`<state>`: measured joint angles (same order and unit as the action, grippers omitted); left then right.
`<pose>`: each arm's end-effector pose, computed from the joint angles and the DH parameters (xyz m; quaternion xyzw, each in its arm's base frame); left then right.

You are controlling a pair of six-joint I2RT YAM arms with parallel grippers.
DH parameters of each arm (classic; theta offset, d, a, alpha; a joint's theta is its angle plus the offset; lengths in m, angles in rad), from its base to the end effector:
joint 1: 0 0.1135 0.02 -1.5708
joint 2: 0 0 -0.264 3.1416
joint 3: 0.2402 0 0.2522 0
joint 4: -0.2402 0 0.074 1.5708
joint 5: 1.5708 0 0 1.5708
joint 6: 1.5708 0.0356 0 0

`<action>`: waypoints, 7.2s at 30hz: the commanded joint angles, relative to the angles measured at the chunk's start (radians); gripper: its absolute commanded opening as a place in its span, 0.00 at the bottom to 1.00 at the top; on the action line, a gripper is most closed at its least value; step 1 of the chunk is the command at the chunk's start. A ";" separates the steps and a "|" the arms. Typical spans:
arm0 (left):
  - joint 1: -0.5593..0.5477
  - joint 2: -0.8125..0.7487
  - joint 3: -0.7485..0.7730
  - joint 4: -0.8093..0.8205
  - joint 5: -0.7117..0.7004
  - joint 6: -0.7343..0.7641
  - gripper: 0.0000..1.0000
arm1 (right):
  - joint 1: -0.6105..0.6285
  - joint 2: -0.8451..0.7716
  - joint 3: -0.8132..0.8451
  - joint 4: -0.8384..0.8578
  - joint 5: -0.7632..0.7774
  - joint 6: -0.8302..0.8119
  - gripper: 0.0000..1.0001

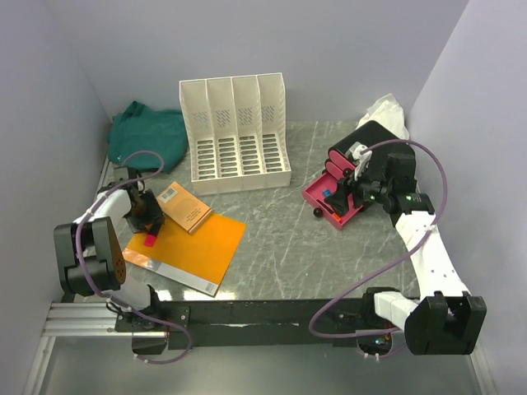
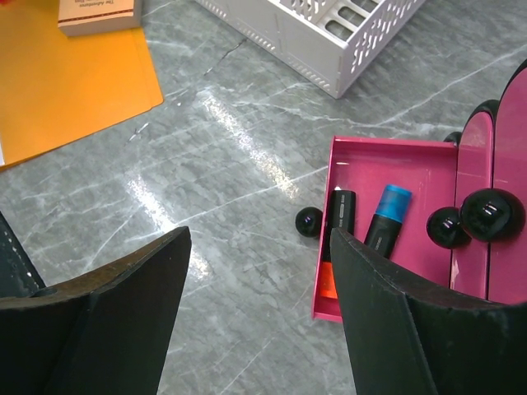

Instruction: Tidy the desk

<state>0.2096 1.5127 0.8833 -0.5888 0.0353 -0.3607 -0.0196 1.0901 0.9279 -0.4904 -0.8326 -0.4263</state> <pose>0.2701 0.0562 0.1785 -0.2739 0.9455 -0.0306 0.1735 0.2277 0.0219 0.3077 -0.3411 0.7668 0.2639 0.4754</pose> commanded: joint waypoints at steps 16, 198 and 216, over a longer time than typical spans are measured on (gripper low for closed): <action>-0.049 0.017 0.042 -0.048 -0.026 -0.083 0.37 | -0.042 -0.002 0.003 0.013 -0.045 0.008 0.76; -1.040 -1.088 -0.386 0.301 -0.298 -0.552 1.00 | 0.392 0.489 0.003 0.229 1.275 -0.131 0.24; -1.038 -0.829 0.170 -0.043 -0.563 -0.285 0.99 | 0.159 -0.340 0.178 -0.093 0.457 0.120 1.00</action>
<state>-0.8299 0.6575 0.9642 -0.5636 -0.4603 -0.6945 0.1661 0.8349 1.0866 -0.5850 -0.2874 -0.4892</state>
